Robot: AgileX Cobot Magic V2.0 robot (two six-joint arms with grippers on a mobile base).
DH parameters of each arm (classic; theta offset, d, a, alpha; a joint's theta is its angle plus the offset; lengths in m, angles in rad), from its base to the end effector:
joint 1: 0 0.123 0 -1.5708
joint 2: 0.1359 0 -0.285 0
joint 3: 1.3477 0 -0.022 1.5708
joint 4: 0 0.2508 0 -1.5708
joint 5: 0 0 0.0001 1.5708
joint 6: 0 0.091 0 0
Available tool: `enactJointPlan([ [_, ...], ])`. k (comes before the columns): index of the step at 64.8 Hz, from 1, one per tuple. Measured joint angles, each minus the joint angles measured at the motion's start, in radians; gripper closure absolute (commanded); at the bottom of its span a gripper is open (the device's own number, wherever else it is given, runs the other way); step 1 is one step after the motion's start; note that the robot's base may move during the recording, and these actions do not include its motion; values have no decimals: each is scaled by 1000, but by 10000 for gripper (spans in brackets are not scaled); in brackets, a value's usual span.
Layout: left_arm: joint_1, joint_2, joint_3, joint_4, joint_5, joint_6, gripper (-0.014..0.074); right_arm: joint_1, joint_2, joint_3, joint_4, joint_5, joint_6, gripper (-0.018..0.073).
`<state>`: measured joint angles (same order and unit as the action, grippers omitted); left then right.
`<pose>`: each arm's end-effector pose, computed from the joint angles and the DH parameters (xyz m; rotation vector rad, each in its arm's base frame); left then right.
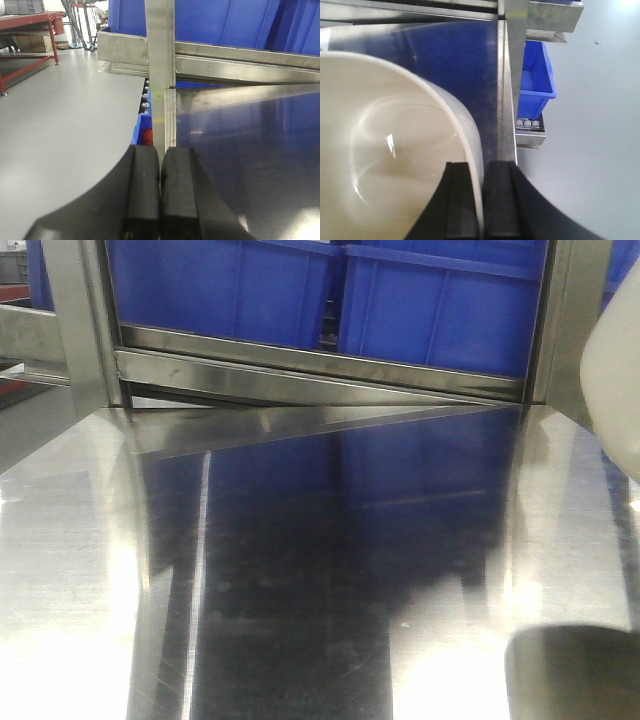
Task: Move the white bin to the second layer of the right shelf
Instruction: 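Hold the lifted white bin up beside the right arm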
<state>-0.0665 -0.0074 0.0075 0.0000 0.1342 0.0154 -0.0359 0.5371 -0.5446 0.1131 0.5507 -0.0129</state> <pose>0.0561 -0.0037 0.1989 0.0662 1.6167 -0.0394 0.1065 0.0016 0.3064 0.0835 2.0225 0.0900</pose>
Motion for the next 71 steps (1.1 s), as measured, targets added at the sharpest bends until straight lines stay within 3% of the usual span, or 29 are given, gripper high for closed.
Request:
enactJointPlan([
  [20,0,0,0,0,0,0,512,0,-39,15,-113,4,73,510],
  [71,0,0,0,0,0,0,512,10,-41,15,-113,4,85,510],
])
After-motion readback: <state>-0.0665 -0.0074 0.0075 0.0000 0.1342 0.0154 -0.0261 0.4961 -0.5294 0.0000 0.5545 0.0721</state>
